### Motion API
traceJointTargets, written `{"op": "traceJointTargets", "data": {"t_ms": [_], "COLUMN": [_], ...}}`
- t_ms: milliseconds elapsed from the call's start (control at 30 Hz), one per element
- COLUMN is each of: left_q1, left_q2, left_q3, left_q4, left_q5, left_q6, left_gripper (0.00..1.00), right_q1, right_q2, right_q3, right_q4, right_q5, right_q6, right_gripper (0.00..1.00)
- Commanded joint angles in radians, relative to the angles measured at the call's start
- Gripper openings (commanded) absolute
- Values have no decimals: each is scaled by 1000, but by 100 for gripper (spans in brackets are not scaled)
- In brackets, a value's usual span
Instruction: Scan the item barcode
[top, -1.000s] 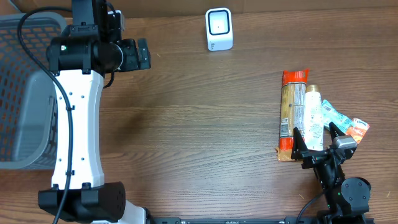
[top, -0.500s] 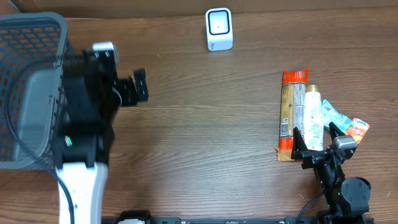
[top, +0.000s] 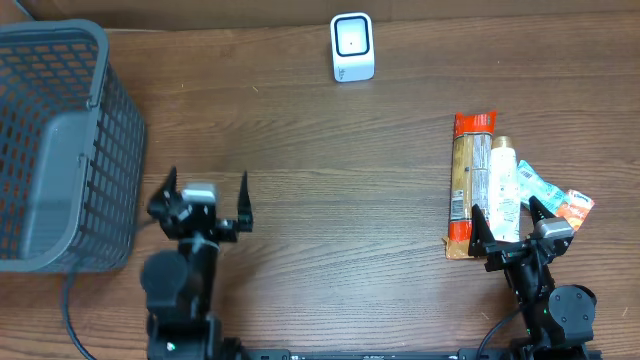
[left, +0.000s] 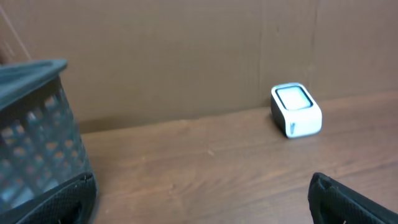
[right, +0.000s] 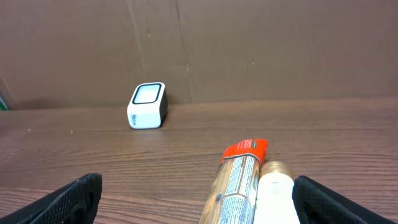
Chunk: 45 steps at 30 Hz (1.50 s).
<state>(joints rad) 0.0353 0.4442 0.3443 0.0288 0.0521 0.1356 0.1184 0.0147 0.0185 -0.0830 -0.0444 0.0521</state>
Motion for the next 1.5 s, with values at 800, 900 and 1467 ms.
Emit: {"op": "traceJointTargets", "data": {"t_ms": [800, 900, 1467], "left_q1": [-5, -5, -5], "left_q2": [-440, -439, -439], "left_q3": [-339, -339, -339], "left_q4": [-101, -101, -101], "left_q5": [18, 18, 18], "left_q6": [41, 41, 41], "left_gripper": [100, 100, 100], "right_q1": [-1, -1, -1], "right_q2": [-12, -12, -12], "right_q3": [-11, -11, -11], "right_q4": [3, 3, 3], "right_q5": [-2, -2, -2], "right_q6": [3, 3, 3], "right_gripper": [100, 100, 100]}}
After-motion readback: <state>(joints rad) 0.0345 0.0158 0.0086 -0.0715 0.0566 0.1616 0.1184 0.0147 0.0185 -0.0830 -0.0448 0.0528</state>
